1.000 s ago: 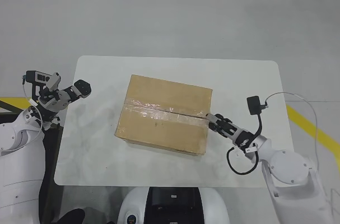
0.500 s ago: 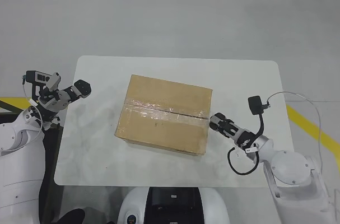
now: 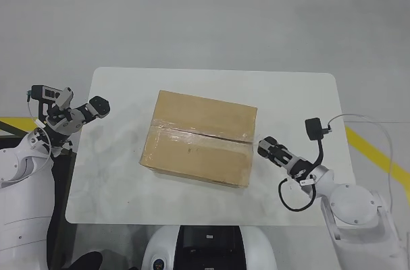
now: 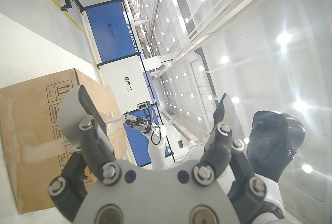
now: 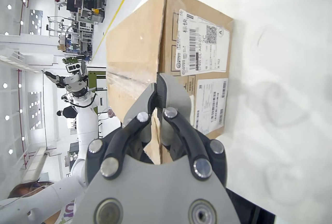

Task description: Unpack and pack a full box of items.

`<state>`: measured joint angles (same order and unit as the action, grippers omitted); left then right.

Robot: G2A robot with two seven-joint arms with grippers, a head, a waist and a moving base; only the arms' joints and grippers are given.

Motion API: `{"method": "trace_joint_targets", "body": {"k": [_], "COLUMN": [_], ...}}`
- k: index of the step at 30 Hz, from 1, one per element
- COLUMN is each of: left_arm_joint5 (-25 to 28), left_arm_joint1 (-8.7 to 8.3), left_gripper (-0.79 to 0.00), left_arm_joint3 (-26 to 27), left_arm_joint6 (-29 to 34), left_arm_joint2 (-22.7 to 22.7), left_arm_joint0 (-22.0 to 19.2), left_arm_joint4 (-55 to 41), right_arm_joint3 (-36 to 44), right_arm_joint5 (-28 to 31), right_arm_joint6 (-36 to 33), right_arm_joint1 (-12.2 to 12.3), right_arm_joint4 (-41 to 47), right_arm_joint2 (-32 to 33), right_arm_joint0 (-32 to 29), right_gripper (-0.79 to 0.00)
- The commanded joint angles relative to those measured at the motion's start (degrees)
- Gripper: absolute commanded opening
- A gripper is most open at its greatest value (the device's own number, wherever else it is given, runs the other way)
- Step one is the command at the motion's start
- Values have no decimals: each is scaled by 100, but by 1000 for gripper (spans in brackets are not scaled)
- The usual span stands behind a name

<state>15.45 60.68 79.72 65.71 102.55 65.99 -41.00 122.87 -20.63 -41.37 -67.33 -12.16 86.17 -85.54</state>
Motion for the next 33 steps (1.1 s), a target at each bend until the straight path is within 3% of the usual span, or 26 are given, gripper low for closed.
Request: {"method": "trace_joint_targets", "body": {"k": [1, 12, 15, 18, 22, 26, 27, 33], "left_arm_joint5": [0, 0, 0, 0, 0, 0, 0, 0], "left_arm_joint1": [0, 0, 0, 0, 0, 0, 0, 0], "left_gripper": [0, 0, 0, 0, 0, 0, 0, 0], "left_arm_joint3": [0, 0, 0, 0, 0, 0, 0, 0], "left_arm_joint6": [0, 0, 0, 0, 0, 0, 0, 0], "left_arm_joint2": [0, 0, 0, 0, 0, 0, 0, 0], "left_arm_joint0": [0, 0, 0, 0, 0, 0, 0, 0], "left_arm_joint4": [0, 0, 0, 0, 0, 0, 0, 0], "right_arm_joint3": [-25, 179, 284, 417, 541, 553, 522, 175], "right_arm_joint5": [-4, -182, -255, -359, -333, -120, -64, 327], "right_arm_joint6": [-14, 53, 122, 230, 311, 378, 396, 335], "right_arm_joint1": [6, 51, 66, 85, 106, 111, 109, 99], "right_arm_joint4": [6, -81, -172, -346, -449, -284, -182, 279], "right_arm_joint2": [-21, 96, 194, 313, 492, 602, 617, 439], "right_arm_joint0": [21, -102, -162, -251, -348, -316, -269, 218], "right_gripper": [-696, -566, -459, -431, -480, -754, -785, -785]}}
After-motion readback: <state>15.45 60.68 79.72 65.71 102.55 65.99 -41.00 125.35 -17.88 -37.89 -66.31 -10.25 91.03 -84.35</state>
